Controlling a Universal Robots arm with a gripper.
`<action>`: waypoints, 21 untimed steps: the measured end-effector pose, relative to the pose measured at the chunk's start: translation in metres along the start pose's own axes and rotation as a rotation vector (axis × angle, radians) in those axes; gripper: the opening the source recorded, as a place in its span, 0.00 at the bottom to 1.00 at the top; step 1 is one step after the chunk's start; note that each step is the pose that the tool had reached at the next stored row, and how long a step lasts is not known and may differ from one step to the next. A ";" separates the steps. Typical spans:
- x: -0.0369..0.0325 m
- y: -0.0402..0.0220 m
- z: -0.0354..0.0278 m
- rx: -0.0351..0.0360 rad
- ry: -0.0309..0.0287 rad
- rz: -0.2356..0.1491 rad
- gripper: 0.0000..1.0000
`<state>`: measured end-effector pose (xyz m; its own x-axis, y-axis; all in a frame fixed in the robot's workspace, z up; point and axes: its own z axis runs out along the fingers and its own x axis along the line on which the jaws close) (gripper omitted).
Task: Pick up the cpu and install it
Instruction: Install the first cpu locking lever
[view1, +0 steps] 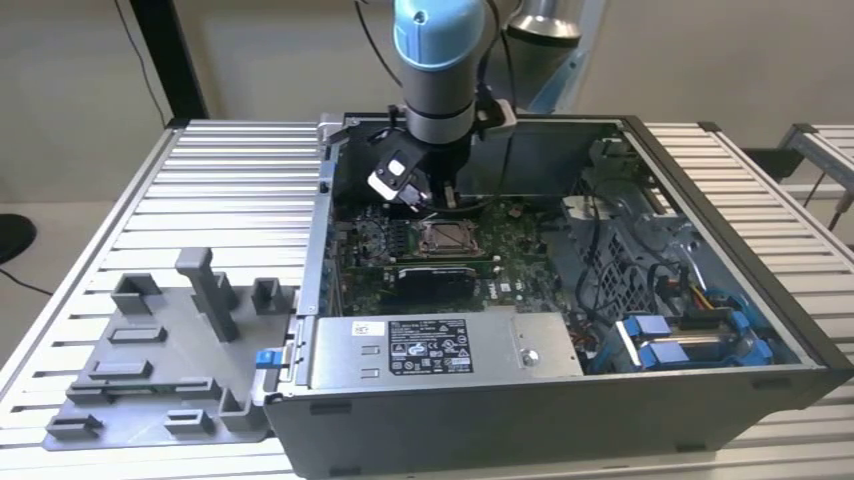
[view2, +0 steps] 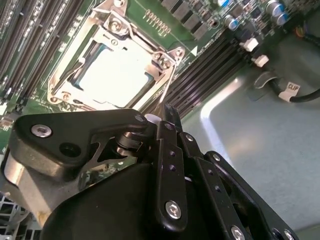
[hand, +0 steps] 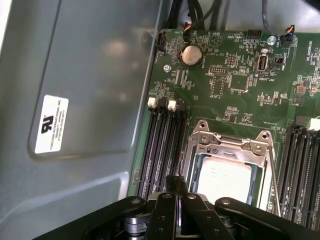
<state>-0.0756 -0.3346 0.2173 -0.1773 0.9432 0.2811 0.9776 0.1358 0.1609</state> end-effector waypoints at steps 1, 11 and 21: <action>-0.0001 0.0005 0.0001 0.0000 0.0000 0.000 0.00; -0.0023 0.0079 0.0036 0.0001 -0.0001 0.000 0.00; -0.0047 0.0118 0.0093 0.0001 -0.0001 0.000 0.00</action>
<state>-0.0622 -0.3346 0.2091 -0.1772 0.9432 0.2810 0.9776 0.1358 0.1608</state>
